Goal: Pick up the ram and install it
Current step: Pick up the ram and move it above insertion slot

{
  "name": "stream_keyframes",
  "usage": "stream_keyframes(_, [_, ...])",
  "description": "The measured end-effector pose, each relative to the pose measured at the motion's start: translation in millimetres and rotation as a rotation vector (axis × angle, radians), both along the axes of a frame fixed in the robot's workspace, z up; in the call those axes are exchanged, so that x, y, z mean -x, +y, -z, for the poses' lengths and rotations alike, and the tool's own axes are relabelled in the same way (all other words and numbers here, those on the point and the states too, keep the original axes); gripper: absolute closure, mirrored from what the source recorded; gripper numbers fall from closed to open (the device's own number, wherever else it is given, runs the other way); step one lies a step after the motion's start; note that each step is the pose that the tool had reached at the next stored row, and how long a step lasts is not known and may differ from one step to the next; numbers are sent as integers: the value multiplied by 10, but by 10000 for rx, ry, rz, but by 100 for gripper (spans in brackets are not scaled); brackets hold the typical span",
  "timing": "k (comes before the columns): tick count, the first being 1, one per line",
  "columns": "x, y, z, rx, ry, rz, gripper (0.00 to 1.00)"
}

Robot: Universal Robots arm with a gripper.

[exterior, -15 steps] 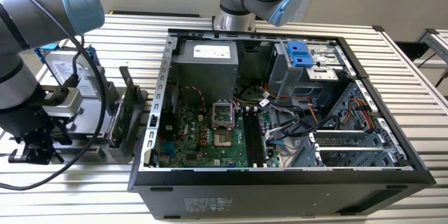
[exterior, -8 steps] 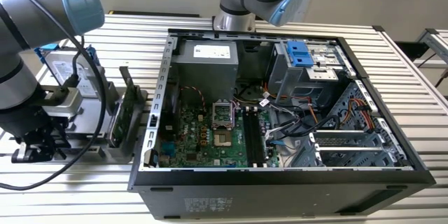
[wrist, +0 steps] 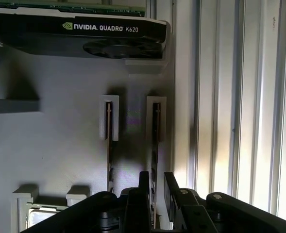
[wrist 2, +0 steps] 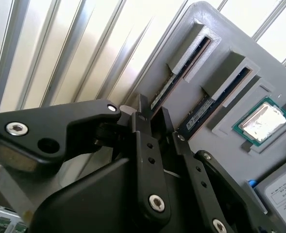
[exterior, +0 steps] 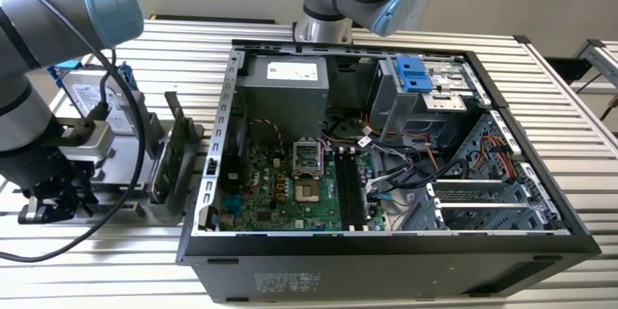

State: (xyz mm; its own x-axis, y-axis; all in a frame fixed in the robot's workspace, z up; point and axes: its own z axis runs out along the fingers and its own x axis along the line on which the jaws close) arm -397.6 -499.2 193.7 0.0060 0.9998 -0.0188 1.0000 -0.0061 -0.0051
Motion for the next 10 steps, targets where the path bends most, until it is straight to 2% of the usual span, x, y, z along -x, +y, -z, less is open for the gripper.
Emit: stream_keyframes(10, [-1,0,1,-25,-1,0,0])
